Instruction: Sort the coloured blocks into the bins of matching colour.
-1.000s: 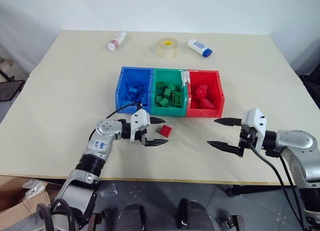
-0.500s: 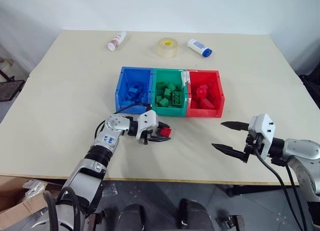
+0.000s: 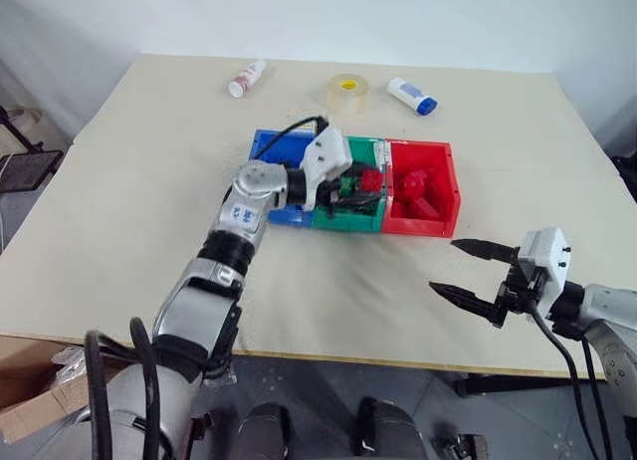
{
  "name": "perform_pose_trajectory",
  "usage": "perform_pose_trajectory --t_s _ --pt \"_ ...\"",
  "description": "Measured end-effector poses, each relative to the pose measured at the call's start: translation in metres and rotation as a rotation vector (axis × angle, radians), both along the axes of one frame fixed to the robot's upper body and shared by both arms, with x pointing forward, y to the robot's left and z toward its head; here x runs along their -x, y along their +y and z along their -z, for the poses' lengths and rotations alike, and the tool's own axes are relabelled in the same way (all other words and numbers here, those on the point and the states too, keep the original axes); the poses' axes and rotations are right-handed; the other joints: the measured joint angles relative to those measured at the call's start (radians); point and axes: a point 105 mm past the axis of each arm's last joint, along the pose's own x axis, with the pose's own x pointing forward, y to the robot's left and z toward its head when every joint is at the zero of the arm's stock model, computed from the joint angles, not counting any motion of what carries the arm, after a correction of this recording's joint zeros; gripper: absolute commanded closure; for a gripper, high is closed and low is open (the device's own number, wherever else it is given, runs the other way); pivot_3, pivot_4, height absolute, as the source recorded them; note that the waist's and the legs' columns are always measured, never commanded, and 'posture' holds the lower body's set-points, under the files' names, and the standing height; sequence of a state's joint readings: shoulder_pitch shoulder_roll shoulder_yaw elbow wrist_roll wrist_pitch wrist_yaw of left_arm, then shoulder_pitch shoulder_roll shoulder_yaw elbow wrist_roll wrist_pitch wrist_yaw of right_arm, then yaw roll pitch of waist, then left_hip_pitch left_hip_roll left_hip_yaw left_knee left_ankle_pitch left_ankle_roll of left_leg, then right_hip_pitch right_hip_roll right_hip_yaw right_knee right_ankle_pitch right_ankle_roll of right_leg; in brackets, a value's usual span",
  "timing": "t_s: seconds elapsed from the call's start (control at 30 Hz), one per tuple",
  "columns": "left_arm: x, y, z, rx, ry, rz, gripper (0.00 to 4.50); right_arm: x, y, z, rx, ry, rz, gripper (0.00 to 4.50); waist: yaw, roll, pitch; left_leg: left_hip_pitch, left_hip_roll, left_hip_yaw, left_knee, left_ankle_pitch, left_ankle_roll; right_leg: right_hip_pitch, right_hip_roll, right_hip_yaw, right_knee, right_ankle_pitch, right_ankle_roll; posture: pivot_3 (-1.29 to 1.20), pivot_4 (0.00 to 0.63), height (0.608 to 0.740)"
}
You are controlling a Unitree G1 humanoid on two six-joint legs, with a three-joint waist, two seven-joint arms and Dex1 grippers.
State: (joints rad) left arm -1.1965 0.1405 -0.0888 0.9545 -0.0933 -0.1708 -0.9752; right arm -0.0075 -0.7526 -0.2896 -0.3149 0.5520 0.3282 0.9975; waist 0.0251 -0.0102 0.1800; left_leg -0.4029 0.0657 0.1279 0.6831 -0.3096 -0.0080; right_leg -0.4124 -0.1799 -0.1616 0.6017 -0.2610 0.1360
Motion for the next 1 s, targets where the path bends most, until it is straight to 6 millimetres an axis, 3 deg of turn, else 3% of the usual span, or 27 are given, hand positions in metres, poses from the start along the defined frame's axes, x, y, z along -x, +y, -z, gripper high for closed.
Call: perform_pose_trajectory --t_s 0.27,0.5,0.6,0.8,1.0 --pt "-0.007 -0.034 -0.021 0.115 0.031 -0.038 0.04 0.003 0.005 0.001 -0.017 -0.015 0.029 0.00 -0.001 0.000 0.000 -0.001 -0.001 0.000 0.000 0.000 0.001 0.000 0.000 0.000 -0.003 0.001 0.001 0.00 0.150 0.740" --pt "-0.012 -0.027 -0.016 0.134 0.041 -0.071 0.04 0.000 0.007 -0.002 -0.017 -0.031 0.026 0.00 -0.004 -0.001 0.000 -0.001 0.000 0.000 0.000 0.000 0.001 0.000 0.000 0.000 -0.003 0.001 0.001 0.00 0.150 0.740" --pt "-0.016 -0.011 -0.016 0.120 0.026 -0.089 0.04 -0.004 0.009 -0.007 -0.017 -0.047 0.012 0.00 -0.005 0.000 0.000 -0.001 -0.001 0.000 0.000 0.000 0.001 0.000 0.000 0.000 -0.002 0.001 0.001 0.00 0.150 0.740" --pt "-0.016 0.044 -0.002 0.062 0.013 -0.077 0.04 -0.010 0.012 -0.006 -0.011 -0.032 -0.025 0.00 -0.008 0.000 0.000 -0.001 0.000 0.000 0.000 0.000 0.001 -0.001 0.000 0.000 -0.001 0.001 0.001 0.00 0.150 0.740" --pt "0.002 0.137 0.016 -0.004 0.063 -0.157 0.04 -0.018 0.012 -0.005 0.014 -0.010 -0.075 0.00 -0.030 0.000 0.000 0.000 0.000 0.000 0.000 0.000 0.001 -0.001 0.000 0.002 0.001 0.001 0.001 0.00 0.150 0.740"
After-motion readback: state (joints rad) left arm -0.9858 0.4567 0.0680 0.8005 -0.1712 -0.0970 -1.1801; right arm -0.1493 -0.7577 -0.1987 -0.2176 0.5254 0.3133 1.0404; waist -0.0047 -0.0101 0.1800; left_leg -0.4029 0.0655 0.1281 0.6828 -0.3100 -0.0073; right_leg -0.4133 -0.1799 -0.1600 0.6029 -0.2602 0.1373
